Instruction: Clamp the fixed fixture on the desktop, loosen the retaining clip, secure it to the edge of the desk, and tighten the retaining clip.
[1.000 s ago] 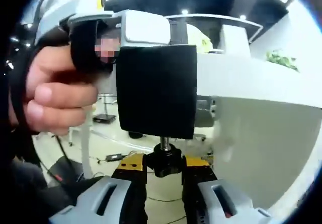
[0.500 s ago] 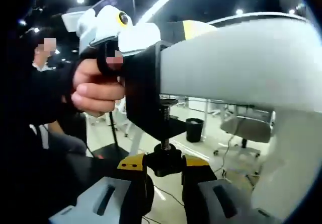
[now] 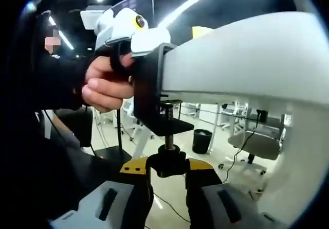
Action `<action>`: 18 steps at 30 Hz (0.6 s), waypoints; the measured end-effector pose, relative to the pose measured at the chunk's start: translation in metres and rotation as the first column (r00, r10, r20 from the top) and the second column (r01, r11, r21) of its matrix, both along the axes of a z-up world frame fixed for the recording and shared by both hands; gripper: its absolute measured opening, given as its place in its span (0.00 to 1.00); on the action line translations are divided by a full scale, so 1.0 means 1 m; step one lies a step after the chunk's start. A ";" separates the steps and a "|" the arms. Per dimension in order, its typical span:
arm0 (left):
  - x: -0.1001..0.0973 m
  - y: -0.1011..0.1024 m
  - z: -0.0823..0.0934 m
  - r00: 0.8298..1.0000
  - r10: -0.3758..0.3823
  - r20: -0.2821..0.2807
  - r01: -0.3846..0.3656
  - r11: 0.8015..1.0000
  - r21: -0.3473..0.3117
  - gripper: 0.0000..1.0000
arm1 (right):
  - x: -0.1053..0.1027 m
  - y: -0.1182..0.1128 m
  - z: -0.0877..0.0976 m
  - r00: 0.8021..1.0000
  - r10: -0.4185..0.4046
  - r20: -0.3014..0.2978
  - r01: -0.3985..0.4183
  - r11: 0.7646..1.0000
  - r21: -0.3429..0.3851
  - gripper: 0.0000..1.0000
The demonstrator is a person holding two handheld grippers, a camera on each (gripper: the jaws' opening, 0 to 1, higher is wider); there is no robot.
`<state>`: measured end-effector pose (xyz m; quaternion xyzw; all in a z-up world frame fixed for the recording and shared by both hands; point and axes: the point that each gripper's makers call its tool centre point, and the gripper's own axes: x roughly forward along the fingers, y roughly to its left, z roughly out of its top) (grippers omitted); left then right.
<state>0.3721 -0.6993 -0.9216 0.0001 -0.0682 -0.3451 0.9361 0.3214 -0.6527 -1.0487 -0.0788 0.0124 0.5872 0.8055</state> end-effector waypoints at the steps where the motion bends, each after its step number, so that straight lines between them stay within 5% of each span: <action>1: 0.000 0.000 0.000 1.000 0.000 0.001 0.000 1.000 0.000 0.02 | 0.002 -0.001 0.000 1.000 -0.004 -0.001 0.004 1.000 -0.006 0.24; 7: 0.004 0.002 0.001 1.000 0.017 -0.013 -0.017 1.000 -0.009 0.02 | 0.003 -0.015 -0.001 0.991 -0.130 0.016 0.130 0.988 -0.088 0.32; 12: 0.004 0.002 0.001 1.000 0.018 -0.021 -0.018 1.000 -0.009 0.02 | 0.007 -0.029 0.001 0.950 -0.311 0.023 0.312 0.943 -0.119 0.36; 15: 0.005 0.002 0.000 1.000 0.017 -0.025 -0.017 1.000 -0.009 0.02 | 0.010 -0.033 0.000 0.898 -0.440 -0.016 0.437 0.895 -0.096 0.40; 18: 0.004 0.003 0.000 1.000 0.017 -0.024 -0.017 1.000 -0.009 0.02 | 0.009 -0.033 0.002 0.815 -0.578 -0.044 0.576 0.816 -0.050 0.44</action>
